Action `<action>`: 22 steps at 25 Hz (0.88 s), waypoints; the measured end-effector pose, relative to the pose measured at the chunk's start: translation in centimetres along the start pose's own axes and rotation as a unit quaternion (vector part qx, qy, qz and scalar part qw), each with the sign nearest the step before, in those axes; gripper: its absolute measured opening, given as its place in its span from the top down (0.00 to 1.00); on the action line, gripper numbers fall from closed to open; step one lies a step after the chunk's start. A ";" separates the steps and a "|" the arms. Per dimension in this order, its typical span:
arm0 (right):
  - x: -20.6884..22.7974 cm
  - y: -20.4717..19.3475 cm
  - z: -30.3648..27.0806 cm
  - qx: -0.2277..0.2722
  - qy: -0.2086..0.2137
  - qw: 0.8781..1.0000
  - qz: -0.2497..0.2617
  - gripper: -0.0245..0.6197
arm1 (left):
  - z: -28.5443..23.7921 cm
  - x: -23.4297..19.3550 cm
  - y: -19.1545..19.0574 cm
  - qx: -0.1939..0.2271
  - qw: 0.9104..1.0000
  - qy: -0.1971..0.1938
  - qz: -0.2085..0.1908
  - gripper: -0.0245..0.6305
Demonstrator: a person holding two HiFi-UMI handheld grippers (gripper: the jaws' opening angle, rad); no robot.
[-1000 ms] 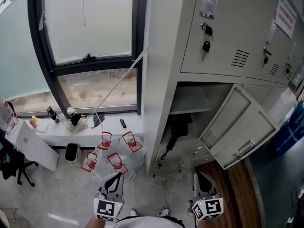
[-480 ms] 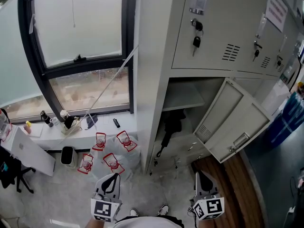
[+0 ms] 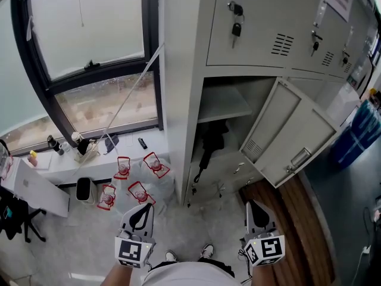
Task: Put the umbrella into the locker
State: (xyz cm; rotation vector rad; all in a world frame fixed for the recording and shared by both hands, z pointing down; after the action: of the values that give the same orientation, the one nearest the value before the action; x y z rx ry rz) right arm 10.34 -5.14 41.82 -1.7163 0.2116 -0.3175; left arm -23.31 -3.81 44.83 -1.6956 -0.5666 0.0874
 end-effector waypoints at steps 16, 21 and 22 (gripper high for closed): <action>1.2 -0.1 0.3 -0.003 0.006 1.000 0.000 0.94 | -0.5 1.4 0.3 -0.005 1.000 -0.007 0.007 0.93; 1.9 0.1 0.3 0.002 0.011 1.000 -0.005 0.94 | -0.6 1.8 1.0 -0.006 1.000 -0.002 0.002 0.93; 2.0 0.1 0.3 0.002 0.013 1.000 -0.005 0.94 | -0.7 1.9 1.1 -0.006 1.000 -0.001 0.001 0.93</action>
State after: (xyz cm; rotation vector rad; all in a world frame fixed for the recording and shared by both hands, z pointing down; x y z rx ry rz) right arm 12.35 -5.50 41.83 -1.7099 0.2199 -0.3476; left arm -21.02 -3.73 44.41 -1.7076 -0.5677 0.0880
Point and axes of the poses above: the fingertips, and each gripper's own axes: z backward along the fingers, x to its right, y out of its top, the point moved 7 cm from there along z, backward along the fingers, and after that the axes turned 10 degrees about -z, right-handed, at the moved point
